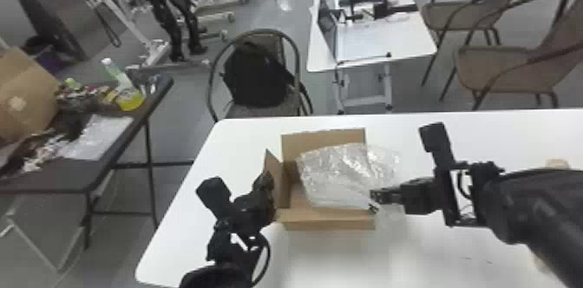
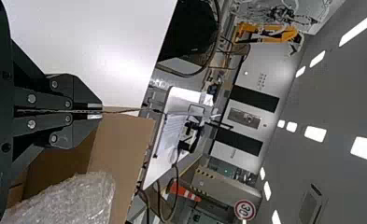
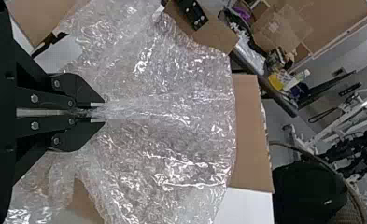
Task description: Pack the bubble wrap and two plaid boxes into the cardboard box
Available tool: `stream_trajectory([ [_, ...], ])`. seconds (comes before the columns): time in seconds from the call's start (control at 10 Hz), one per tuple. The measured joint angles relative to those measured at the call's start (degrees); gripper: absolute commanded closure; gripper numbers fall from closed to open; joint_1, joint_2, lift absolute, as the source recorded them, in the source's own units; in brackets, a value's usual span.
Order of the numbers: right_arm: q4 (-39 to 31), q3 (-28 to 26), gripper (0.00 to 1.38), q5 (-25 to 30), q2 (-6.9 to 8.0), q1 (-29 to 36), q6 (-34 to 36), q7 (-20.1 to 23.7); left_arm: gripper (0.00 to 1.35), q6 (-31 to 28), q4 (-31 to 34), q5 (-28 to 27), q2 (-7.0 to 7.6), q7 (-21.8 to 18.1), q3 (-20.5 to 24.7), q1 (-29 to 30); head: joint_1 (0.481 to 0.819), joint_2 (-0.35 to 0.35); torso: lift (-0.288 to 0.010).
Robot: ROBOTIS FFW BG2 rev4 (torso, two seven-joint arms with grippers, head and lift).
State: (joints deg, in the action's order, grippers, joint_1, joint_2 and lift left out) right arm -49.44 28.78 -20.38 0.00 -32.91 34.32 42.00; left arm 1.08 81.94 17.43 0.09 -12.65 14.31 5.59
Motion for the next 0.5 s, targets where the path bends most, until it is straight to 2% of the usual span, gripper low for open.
stream_trajectory([
  [0.3, -6.0, 3.1, 1.11, -3.3, 0.01, 0.0, 1.8, 0.1, 1.21, 0.3, 0.0, 0.9, -0.01, 0.0, -0.4, 0.2, 0.695, 0.35, -0.014],
  [0.5, -3.6, 3.4, 1.11, -3.4, 0.0, -1.1, 1.5, -0.9, 1.21, 0.5, -0.2, 1.6, 0.0, 0.0, -1.2, -0.2, 0.695, 0.35, -0.014],
])
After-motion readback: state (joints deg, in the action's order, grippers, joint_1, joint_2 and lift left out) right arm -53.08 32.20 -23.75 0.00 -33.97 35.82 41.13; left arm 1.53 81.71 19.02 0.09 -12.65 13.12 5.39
